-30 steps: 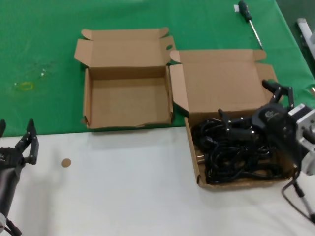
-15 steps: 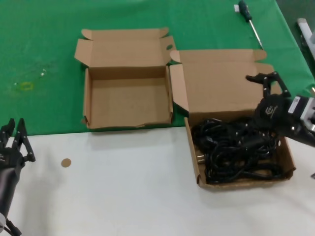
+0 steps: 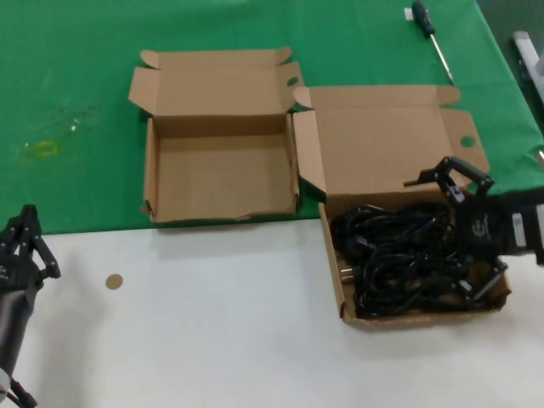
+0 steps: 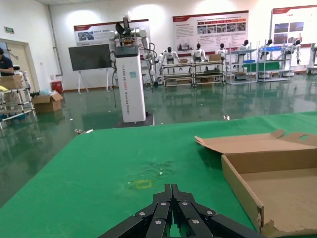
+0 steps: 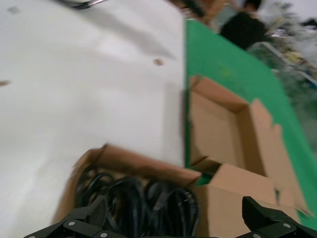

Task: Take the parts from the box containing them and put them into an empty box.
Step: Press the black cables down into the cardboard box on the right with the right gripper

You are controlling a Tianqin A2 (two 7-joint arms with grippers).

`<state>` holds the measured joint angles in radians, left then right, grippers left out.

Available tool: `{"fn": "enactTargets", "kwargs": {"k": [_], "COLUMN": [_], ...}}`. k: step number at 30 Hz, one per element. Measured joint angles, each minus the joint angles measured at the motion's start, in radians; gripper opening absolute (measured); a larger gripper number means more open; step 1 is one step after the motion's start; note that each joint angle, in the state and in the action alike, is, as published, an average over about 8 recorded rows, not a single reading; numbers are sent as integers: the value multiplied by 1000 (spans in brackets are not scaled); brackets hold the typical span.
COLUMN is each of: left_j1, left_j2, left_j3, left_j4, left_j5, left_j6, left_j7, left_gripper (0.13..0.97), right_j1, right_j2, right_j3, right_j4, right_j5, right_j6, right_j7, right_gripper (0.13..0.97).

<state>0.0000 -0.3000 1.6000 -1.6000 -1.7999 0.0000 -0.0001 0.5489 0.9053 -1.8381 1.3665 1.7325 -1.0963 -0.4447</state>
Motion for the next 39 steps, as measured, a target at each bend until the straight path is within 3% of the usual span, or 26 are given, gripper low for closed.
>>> {"fn": "enactTargets", "kwargs": {"k": [5, 14, 26, 35, 39], "left_j1": [0, 0, 0, 0, 0], "left_j2": [0, 0, 0, 0, 0], "left_j3": [0, 0, 0, 0, 0], "left_j4": [0, 0, 0, 0, 0], "left_j5": [0, 0, 1, 0, 0], "left_j6": [0, 0, 0, 0, 0], "left_j7": [0, -1, -1, -1, 0], "left_gripper": [155, 152, 152, 152, 152], "right_j1": [79, 197, 213, 205, 208], "right_j2": [12, -22, -51, -72, -82], "right_j3": [-50, -118, -155, -165, -169], "right_j4": [-35, -142, -172, -183, -196], "right_j5": [-56, -172, -213, -221, -224], "right_j6": [-70, -74, -74, -58, -52], "right_j7": [-65, -194, -210, -209, -215], "right_gripper": [966, 966, 938, 839, 754]}}
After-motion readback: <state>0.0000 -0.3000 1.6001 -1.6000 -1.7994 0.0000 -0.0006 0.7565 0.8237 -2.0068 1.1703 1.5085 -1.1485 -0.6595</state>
